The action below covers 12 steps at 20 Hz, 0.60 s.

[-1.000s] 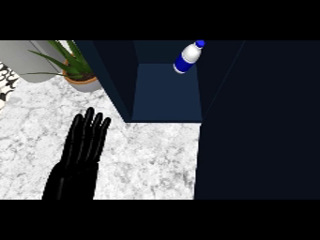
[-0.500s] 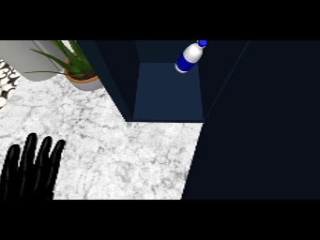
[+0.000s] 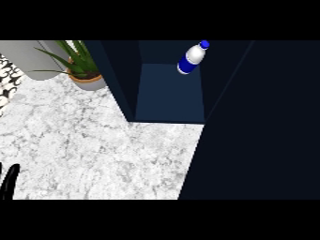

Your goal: Pick up the bottled water, place it into the cabinet and close the cabinet

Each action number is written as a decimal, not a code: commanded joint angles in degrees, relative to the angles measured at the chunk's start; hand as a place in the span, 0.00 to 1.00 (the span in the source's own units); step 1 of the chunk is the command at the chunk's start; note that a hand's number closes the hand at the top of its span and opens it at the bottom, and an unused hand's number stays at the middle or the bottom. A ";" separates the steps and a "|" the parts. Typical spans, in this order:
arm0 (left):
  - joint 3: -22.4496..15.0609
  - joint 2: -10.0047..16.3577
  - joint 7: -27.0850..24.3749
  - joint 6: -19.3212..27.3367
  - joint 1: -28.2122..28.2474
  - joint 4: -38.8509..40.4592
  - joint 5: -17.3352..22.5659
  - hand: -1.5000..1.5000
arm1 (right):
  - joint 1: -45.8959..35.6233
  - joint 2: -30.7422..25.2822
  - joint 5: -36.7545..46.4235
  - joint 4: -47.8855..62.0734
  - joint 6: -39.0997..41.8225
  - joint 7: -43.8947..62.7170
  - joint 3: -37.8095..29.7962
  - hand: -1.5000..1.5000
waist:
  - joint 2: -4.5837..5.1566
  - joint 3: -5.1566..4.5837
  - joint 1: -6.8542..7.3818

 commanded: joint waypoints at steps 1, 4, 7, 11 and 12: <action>2.84 1.76 -2.95 -5.43 5.67 -0.02 3.08 0.00 | -1.74 5.21 0.19 -0.48 0.27 5.57 12.94 1.00 | 0.11 0.06 1.01; 6.39 2.92 -1.71 -6.35 6.38 -2.35 6.40 0.00 | -4.95 8.13 -1.95 2.44 0.03 7.52 11.99 1.00 | 0.52 0.08 1.98; 7.81 2.78 -3.45 -8.86 7.61 -0.98 7.29 0.00 | -6.75 11.42 -4.18 3.89 -0.99 8.85 11.59 1.00 | 0.52 0.08 2.16; 11.48 4.38 -3.28 -11.43 9.68 -2.03 9.88 0.00 | -12.92 16.11 -5.89 6.27 -2.42 13.83 9.95 1.00 | 0.64 0.09 2.62; 11.26 4.63 -4.32 -13.73 12.28 -1.64 9.67 0.00 | -15.61 16.71 -6.90 7.83 -4.37 15.33 8.80 1.00 | 0.56 0.08 3.31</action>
